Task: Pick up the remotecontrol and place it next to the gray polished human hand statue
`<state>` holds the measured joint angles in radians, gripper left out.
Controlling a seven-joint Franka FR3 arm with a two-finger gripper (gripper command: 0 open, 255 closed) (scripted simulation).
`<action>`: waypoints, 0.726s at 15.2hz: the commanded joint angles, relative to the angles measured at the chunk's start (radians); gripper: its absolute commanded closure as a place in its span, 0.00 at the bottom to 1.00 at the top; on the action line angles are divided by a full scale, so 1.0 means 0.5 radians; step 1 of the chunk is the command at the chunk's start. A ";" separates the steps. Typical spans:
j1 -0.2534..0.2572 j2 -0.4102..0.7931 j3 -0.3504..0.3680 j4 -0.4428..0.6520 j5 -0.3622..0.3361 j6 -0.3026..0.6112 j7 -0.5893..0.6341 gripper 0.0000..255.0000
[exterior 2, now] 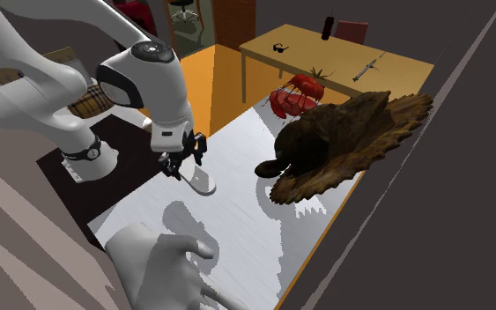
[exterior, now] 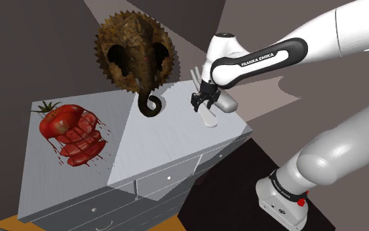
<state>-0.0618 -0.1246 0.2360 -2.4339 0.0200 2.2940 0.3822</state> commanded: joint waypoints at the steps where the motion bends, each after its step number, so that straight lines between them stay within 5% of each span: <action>1: 0.001 0.035 0.006 -0.022 -0.009 0.058 0.013 1.00; 11: -0.006 0.250 0.012 -0.102 -0.085 0.347 0.072 1.00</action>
<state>-0.0635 -0.0105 0.2429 -2.4827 -0.0180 2.4538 0.4168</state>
